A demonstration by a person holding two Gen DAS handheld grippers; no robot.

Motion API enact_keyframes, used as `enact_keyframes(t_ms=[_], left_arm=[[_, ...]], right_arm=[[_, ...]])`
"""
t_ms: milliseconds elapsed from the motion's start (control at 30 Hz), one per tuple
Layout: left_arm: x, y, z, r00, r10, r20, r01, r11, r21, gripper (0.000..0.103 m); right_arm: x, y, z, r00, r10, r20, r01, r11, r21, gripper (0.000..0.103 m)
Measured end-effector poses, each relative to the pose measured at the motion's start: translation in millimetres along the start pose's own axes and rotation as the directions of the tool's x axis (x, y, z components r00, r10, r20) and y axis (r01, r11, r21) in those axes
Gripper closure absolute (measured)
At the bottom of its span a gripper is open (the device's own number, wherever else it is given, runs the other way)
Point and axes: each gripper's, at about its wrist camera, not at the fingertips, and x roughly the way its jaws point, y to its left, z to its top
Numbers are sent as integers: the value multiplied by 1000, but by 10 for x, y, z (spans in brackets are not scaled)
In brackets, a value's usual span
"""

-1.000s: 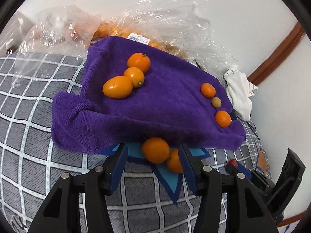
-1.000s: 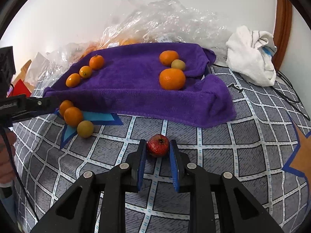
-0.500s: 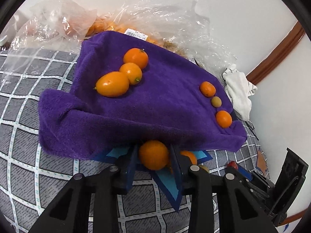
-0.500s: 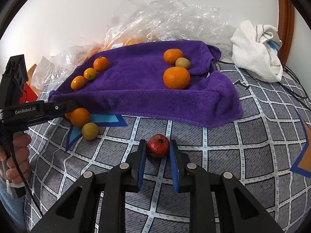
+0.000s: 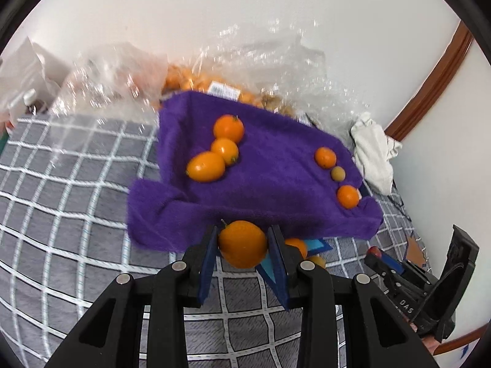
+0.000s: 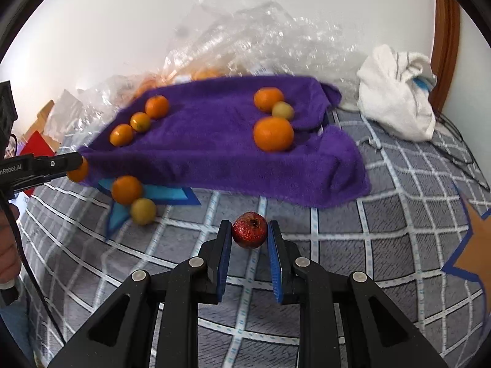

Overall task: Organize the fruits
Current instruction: 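Carry both fruits over the towel, lower them and open both tools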

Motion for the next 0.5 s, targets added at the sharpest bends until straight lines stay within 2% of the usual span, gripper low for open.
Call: enact_keyframes(t_ms=[233, 367, 500], left_arm=[[-191, 14, 248, 997, 15, 70, -15, 1000, -6, 71], [-226, 13, 408, 994, 38, 100, -37, 999, -14, 71], [-212, 92, 535, 991, 57, 119, -52, 998, -43, 71]], right_arm=[[-242, 118, 427, 997, -10, 82, 13, 999, -32, 80], [-184, 145, 660, 995, -16, 95, 19, 999, -36, 80], [2, 130, 840, 997, 0, 73, 0, 1000, -10, 80]])
